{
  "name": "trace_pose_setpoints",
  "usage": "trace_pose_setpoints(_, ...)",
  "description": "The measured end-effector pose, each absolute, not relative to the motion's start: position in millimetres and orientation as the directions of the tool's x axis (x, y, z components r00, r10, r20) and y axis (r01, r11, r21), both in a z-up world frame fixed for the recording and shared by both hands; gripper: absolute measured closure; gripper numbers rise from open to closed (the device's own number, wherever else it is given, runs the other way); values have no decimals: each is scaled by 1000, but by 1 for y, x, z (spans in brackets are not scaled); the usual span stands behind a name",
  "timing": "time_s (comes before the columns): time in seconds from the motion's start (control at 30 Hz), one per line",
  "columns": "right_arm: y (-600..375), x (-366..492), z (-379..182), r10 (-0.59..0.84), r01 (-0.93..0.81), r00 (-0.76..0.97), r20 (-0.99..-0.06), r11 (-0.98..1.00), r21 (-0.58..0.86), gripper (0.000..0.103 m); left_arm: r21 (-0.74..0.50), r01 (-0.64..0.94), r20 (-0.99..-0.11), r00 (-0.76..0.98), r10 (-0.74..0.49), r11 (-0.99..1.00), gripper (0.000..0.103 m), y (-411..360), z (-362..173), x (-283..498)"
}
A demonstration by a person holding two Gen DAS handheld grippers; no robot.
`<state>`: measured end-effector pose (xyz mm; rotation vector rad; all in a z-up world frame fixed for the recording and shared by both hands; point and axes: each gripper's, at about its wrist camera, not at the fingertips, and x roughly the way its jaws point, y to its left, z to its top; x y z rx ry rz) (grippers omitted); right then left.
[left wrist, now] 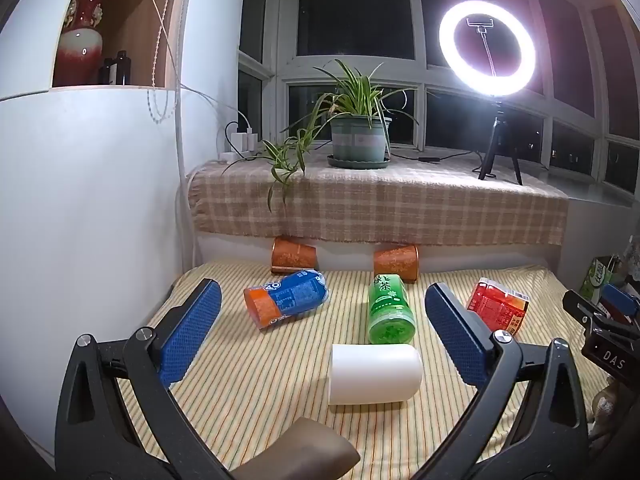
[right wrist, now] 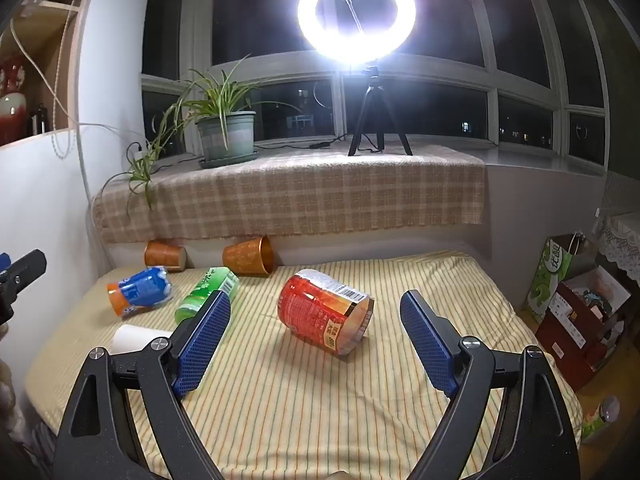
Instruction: Flip cup upright
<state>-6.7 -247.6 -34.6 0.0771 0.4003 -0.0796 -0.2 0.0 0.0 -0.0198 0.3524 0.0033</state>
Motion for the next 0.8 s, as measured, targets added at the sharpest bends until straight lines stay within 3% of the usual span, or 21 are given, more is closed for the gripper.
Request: trace_pose_setpoints(0.8, -246, -5, -38, -66, 94, 914, -400, 994, 49, 16, -12, -6, -344, 939, 2, 1000, 0, 0, 0, 0)
